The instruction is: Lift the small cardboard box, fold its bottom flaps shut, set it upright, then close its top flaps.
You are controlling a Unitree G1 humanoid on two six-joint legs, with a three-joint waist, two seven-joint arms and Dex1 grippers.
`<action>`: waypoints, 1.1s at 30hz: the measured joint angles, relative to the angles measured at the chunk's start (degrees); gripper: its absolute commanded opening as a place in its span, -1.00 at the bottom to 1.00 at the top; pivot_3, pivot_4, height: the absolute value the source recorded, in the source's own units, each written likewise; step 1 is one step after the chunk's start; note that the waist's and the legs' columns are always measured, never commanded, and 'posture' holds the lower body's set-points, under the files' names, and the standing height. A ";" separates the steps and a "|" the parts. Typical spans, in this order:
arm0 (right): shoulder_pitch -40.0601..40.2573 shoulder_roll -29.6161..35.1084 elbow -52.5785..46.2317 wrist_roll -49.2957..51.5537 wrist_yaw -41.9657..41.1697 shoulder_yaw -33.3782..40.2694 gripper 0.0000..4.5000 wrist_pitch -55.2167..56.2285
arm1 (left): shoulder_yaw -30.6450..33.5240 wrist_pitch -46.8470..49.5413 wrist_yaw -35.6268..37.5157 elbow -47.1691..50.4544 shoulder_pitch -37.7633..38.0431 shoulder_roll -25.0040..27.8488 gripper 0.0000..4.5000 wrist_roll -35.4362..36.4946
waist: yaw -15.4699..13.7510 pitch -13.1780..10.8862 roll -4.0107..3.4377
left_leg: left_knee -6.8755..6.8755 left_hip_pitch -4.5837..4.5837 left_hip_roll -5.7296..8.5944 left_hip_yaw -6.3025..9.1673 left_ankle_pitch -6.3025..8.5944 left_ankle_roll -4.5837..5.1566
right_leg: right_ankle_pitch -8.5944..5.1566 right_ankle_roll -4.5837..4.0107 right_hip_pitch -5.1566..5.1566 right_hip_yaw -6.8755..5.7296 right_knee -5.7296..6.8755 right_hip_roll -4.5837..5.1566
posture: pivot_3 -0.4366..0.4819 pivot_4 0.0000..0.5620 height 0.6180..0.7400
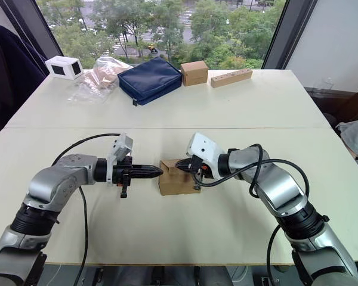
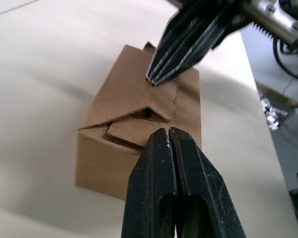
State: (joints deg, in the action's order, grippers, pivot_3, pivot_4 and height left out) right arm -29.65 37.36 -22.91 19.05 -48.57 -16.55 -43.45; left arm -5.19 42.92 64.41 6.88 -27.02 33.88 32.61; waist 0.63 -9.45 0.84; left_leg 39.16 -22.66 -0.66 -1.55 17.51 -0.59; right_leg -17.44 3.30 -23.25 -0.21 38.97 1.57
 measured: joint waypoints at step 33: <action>8.72 3.04 -10.83 2.54 1.82 3.87 -1.00 -1.10 | -2.31 -6.60 -5.00 -10.85 -4.83 -10.41 -0.99 -4.84 | 0.04 0.00 0.00 | -0.01 0.00 0.00 0.00 0.00 0.00 | 0.00 0.00 0.02 0.00 -0.03 -0.02 | -0.05 -0.47 1.00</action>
State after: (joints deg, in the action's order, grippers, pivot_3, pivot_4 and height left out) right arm -20.93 40.40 -33.74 21.59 -46.74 -12.69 -44.55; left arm -7.50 36.31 59.41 -3.98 -31.85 23.47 27.77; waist 0.67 -9.45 0.84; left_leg 39.15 -22.65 -0.66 -1.56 17.51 -0.59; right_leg -17.44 3.31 -23.23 -0.21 38.94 1.55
